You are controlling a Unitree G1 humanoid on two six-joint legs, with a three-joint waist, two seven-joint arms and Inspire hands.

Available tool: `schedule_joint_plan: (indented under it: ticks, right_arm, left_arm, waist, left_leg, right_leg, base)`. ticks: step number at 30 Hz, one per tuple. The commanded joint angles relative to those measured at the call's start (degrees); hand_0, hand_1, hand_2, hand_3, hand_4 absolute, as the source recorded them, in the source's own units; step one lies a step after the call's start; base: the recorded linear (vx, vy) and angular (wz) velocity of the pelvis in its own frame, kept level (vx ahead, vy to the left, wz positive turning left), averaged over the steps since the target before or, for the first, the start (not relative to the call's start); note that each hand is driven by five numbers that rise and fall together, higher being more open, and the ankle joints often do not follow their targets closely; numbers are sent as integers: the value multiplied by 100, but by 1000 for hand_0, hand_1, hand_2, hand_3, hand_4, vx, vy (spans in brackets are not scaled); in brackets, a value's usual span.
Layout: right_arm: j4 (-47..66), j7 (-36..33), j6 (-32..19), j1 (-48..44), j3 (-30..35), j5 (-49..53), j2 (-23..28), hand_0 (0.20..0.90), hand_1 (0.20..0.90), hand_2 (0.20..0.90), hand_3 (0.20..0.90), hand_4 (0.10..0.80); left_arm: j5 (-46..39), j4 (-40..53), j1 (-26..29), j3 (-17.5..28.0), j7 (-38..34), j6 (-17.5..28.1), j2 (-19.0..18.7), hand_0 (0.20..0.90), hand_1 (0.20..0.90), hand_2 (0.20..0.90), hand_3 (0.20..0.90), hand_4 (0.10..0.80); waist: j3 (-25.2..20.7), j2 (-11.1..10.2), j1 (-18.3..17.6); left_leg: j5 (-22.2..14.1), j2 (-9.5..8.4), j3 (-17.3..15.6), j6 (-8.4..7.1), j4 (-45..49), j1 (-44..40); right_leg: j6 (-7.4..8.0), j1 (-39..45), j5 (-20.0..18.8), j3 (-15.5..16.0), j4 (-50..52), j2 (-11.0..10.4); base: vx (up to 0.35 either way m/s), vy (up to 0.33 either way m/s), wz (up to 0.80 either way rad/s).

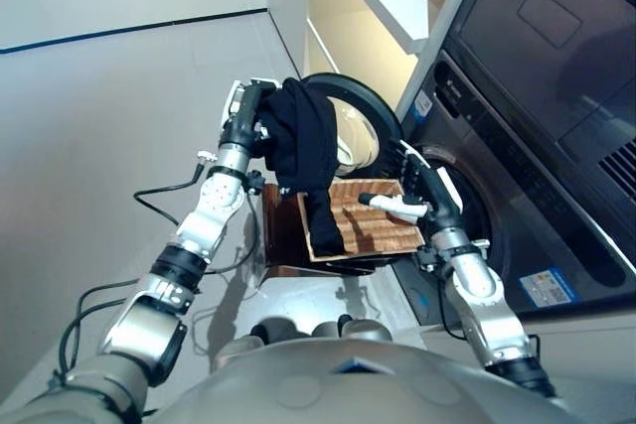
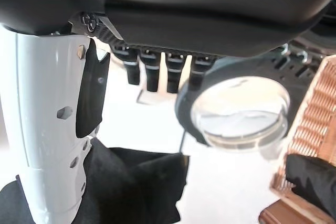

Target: Pick up the clothes and place them into the washing machine

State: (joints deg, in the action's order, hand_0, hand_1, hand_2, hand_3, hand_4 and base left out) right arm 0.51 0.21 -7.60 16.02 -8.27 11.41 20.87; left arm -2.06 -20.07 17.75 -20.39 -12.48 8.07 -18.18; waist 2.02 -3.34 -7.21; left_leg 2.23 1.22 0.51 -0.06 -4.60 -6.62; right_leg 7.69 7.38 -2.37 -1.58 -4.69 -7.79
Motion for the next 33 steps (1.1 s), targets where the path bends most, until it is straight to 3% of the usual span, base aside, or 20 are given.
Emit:
schedule_joint_plan:
  ticks: [1,15,33]
  right_arm:
    - [236,-16,-782,-363,341,130,22,900,900,900,900,800]
    - [-131,-309,-680,-889,-9,-128,-70,900,900,900,900,800]
    - [-36,-580,-551,-1256,-95,-698,35,900,900,900,900,800]
  left_arm:
    - [-258,557,691,403,-15,984,127,200,200,200,200,300]
    - [-1031,1354,671,119,376,840,364,200,200,200,200,300]
    - [-1231,1685,588,-23,540,648,367,200,200,200,200,300]
  waist:
    - [-499,219,71]
    - [-431,266,250]
    - [-379,270,370]
  left_leg:
    - [-221,88,16,-171,63,132]
    - [-203,60,133,-152,66,163]
    - [-207,52,209,-125,75,179]
  right_leg:
    - [-44,-561,485,30,753,98]
    - [-71,-488,492,147,722,64]
    - [-93,-478,512,208,737,64]
  base:
    - [0,0,0]
    - [-1,-2,2]
    - [0,0,0]
